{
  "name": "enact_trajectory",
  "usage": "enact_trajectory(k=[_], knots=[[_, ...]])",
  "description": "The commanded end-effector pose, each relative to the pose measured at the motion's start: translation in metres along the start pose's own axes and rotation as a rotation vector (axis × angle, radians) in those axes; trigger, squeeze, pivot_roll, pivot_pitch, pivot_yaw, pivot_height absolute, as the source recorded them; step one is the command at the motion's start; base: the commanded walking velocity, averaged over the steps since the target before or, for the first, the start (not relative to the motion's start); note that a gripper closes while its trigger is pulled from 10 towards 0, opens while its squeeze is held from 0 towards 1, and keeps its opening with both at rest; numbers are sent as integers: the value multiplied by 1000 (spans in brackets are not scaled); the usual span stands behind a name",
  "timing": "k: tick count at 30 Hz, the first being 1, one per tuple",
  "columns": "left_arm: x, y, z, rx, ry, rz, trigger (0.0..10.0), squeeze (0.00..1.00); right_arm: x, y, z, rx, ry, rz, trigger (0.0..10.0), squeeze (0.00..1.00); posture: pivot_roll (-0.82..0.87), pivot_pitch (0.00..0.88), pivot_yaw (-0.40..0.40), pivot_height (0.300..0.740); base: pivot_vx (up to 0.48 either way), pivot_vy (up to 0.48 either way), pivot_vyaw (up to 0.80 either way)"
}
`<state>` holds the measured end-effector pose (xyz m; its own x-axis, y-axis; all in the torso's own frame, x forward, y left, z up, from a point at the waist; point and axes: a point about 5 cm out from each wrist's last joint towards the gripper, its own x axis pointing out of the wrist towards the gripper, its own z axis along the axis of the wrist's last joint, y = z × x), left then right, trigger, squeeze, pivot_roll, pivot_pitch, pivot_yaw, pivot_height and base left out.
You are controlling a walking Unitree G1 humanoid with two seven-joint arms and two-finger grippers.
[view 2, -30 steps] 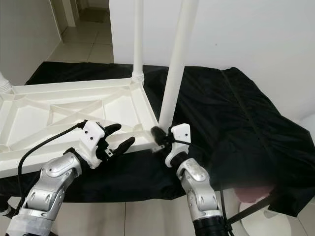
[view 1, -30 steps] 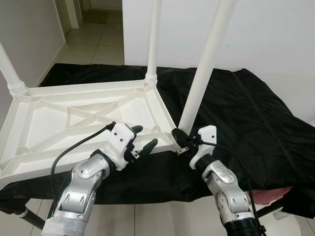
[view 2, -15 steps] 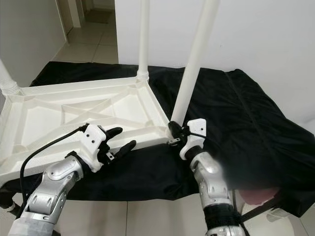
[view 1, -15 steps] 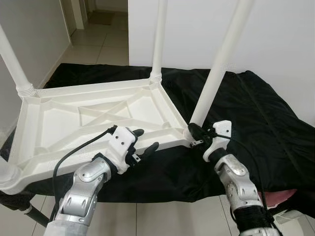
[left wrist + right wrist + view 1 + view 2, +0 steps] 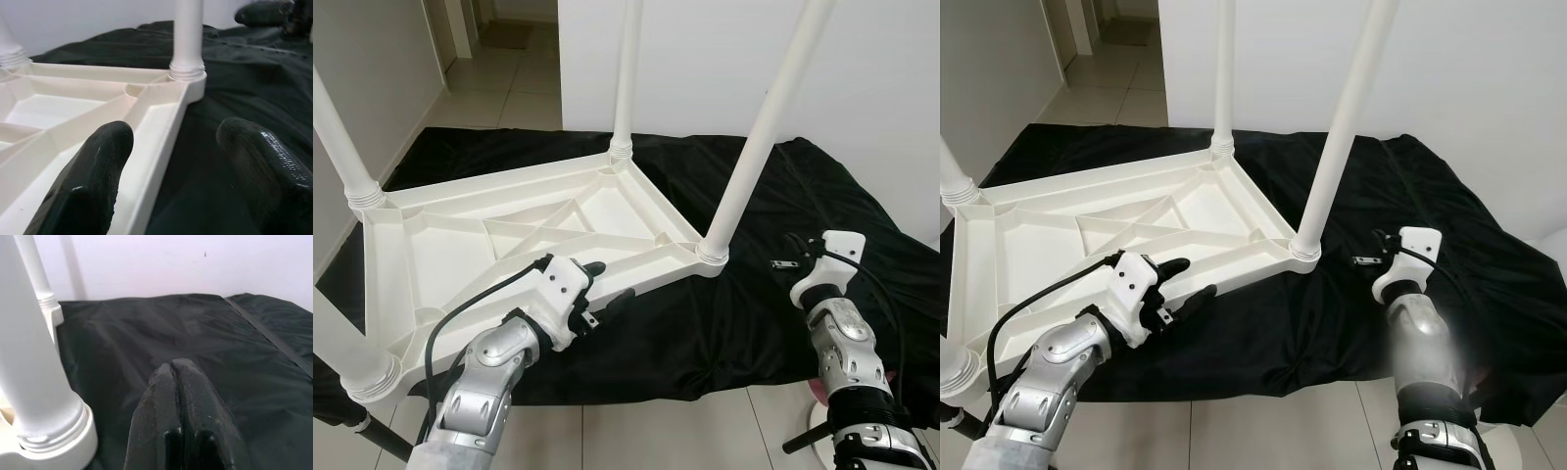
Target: Building children table
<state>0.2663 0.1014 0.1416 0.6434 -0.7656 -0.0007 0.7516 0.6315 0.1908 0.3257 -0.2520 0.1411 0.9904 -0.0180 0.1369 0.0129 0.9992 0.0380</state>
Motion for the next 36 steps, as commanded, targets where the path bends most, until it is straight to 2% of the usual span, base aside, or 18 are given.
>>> enact_trajectory(k=[1, 4, 6, 7, 8, 12, 16, 17, 20, 23, 36], knots=[[0, 0, -2, 24, 24, 65, 10000, 0, 0, 11, -1, 24, -20, 29, 10000, 0, 51, 16, -39, 740, 0, 0, 0], [0, 0, -5, 21, 42, 71, 10000, 0, -1, 19, -4, 45, -22, 44, 10000, 0, 54, 17, -39, 740, 0, 0, 0], [-1, 2, -9, 8, 72, 93, 10000, 0, -3, 34, -8, 73, -27, 70, 10000, 0, 56, 16, -39, 740, 0, 0, 0], [-1, 2, -9, 8, 72, 93, 10000, 0, -3, 34, -8, 73, -27, 70, 10000, 0, 56, 16, -39, 740, 0, 0, 0], [-2, 5, -14, 8, 102, 121, 10000, 0, -5, 47, -12, 95, -26, 98, 10000, 0, 57, 15, -38, 740, 0, 0, 0], [-3, 11, -22, 5, 156, 169, 10000, 0, -7, 59, -17, 113, -15, 130, 10000, 0, 53, 10, -35, 740, 0, 0, 0], [-3, 15, -25, 14, 178, 200, 10000, 0, -8, 63, -18, 117, -14, 142, 10000, 0, 53, 10, -35, 740, 0, 0, 0], [-4, 20, -33, 15, 246, 217, 10000, 0, -8, 65, -18, 121, -16, 144, 10000, 0, 53, 6, -34, 740, 0, 0, 0], [-5, 22, -37, 33, 279, 231, 10000, 0, -8, 66, -18, 124, -17, 146, 10000, 0, 50, 3, -32, 740, 0, 0, 0], [-7, 28, -44, 27, 361, 267, 10000, 0, -7, 67, -17, 128, -20, 148, 10000, 0, 50, 0, -30, 740, 0, 0, 0], [-8, 35, -48, 34, 406, 325, 10000, 0, -8, 71, -18, 133, -15, 151, 10000, 0, 50, 0, -31, 740, 0, 0, 0]])
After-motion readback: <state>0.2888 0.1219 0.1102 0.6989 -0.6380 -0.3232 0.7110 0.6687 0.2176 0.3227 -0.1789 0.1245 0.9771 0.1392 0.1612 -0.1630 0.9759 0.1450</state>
